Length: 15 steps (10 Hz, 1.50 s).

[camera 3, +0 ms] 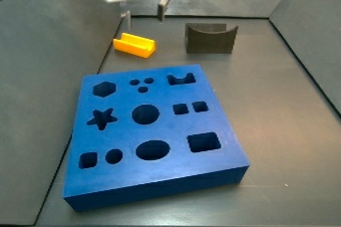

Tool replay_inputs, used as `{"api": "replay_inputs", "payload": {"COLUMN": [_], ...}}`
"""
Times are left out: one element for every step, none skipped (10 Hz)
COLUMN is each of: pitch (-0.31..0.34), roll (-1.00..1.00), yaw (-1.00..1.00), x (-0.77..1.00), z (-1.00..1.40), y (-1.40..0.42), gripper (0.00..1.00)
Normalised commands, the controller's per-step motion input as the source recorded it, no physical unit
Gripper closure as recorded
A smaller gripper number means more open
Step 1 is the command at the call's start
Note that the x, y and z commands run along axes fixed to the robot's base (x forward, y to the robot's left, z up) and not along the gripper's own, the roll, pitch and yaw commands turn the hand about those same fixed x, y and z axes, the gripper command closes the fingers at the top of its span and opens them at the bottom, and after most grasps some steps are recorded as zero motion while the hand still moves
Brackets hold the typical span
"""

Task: Pick up the arch object. Move up. Place the arch object on the fixture. Regrasp the arch object. Move to above the board. Insert the arch object.
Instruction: Pick up the arch object.

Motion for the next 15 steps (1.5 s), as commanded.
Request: {"api": "replay_inputs", "payload": {"pitch": [-0.001,-0.003,-0.019,-0.011,0.0,0.0,0.0,0.0,0.0,0.0,0.0,-0.039,-0.016,0.051,0.0], "roll": [0.15,0.14,0.13,0.04,0.0,0.0,0.0,0.02,0.05,0.1,0.12,0.06,0.03,0.0,0.0], "yaw": [0.79,0.79,0.77,0.57,0.4,0.28,0.21,0.23,0.29,0.31,0.36,0.41,0.37,0.0,0.0], "x": [-0.36,-0.34,-0.28,0.0,0.25,0.37,0.34,0.17,0.0,-0.08,-0.36,-0.38,-0.29,0.04,0.0], "z": [-0.71,-0.72,-0.71,-0.75,-0.81,-0.84,-0.83,-0.84,-0.88,-0.93,-0.95,-0.84,-0.62,0.0,0.0], "y": [0.0,0.0,0.0,-0.04,-0.04,0.0,0.0,0.0,-0.06,-0.09,-0.09,-0.02,-0.01,0.0,0.0], "gripper": [0.0,0.0,0.0,0.0,0.0,0.0,0.0,0.0,0.0,0.0,0.0,0.0,0.0,0.0,1.0]}}
